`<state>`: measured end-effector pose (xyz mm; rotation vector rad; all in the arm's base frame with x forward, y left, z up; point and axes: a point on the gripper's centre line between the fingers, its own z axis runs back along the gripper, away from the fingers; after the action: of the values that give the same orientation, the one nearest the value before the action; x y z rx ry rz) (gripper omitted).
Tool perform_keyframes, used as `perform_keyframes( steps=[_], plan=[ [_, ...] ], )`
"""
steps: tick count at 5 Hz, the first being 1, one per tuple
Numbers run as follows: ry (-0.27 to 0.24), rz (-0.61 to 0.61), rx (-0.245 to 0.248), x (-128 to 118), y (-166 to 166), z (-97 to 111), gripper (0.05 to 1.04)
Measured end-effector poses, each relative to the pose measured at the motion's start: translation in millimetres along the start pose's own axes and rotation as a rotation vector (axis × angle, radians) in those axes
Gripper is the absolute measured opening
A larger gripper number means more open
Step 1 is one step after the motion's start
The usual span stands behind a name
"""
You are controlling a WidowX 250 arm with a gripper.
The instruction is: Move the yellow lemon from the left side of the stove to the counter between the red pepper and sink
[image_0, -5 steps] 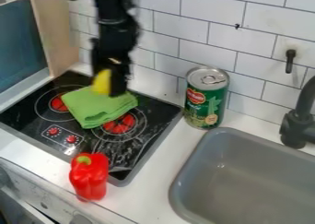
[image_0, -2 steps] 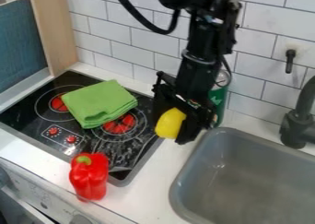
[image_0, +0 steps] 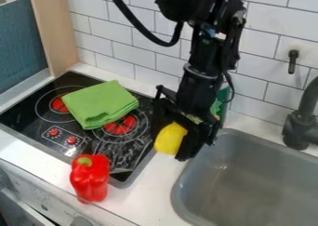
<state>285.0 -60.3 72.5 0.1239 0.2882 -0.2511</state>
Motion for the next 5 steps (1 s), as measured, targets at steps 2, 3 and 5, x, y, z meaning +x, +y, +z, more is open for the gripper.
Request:
perform_keyframes(
  steps=[2, 3, 5],
  plan=[
    [-0.047, -0.007, -0.024, -14.2, -4.0, -22.6, 0.829],
    [-0.088, -0.013, -0.057, -16.9, 3.9, -38.6, 0.828],
    [-0.136, -0.005, -0.110, -19.8, 8.8, -51.8, 0.829]
  ],
)
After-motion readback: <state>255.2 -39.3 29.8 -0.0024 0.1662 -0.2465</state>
